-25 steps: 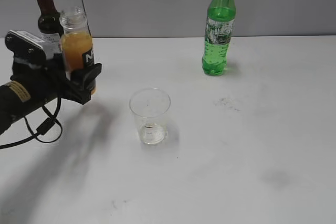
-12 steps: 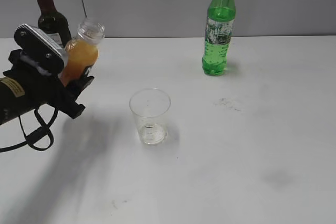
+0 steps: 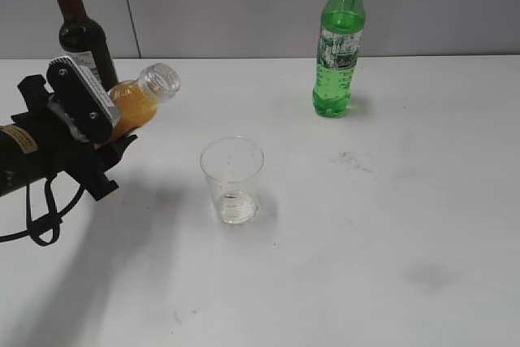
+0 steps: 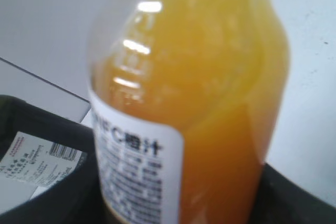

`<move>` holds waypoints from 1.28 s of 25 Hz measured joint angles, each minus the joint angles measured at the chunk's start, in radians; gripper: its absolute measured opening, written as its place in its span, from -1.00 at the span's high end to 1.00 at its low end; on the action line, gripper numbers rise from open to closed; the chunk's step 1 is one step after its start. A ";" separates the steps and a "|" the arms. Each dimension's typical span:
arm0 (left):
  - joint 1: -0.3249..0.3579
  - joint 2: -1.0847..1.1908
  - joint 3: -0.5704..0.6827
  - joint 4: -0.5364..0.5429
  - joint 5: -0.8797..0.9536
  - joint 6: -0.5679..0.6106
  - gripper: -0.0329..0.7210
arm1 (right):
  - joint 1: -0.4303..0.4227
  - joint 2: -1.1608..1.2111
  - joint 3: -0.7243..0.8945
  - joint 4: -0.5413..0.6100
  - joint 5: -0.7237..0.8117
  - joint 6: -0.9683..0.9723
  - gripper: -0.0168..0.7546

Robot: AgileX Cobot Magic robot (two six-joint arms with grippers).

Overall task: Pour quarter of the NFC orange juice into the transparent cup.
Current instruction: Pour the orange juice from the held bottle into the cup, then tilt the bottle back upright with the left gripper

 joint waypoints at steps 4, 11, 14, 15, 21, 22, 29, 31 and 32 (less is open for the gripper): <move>-0.007 0.000 0.000 -0.025 0.002 0.007 -0.34 | 0.000 0.000 0.000 0.000 0.000 0.000 -0.57; -0.094 0.000 0.000 -0.168 0.026 0.115 -0.34 | 0.000 0.000 0.000 0.000 0.000 0.000 -0.57; -0.128 0.000 0.000 -0.268 0.026 0.219 -0.34 | 0.000 0.000 0.000 0.000 0.000 0.000 -0.57; -0.135 0.000 0.000 -0.283 0.026 0.241 -0.34 | 0.000 0.000 0.000 0.000 0.000 0.000 -0.57; -0.166 0.000 0.000 -0.331 0.037 0.321 -0.34 | 0.000 0.000 0.000 0.000 0.000 -0.001 -0.57; -0.168 0.000 0.000 -0.335 0.041 0.341 -0.34 | 0.000 0.000 0.000 0.000 0.000 -0.001 -0.57; -0.169 -0.001 -0.060 -0.450 0.158 0.498 -0.34 | 0.000 0.000 0.000 0.000 0.000 0.000 -0.57; -0.169 -0.001 -0.081 -0.464 0.162 0.527 -0.34 | 0.000 0.000 0.000 0.000 0.000 0.001 -0.57; -0.169 -0.001 -0.086 -0.467 0.161 0.546 -0.34 | 0.000 0.000 0.000 0.000 0.000 0.001 -0.57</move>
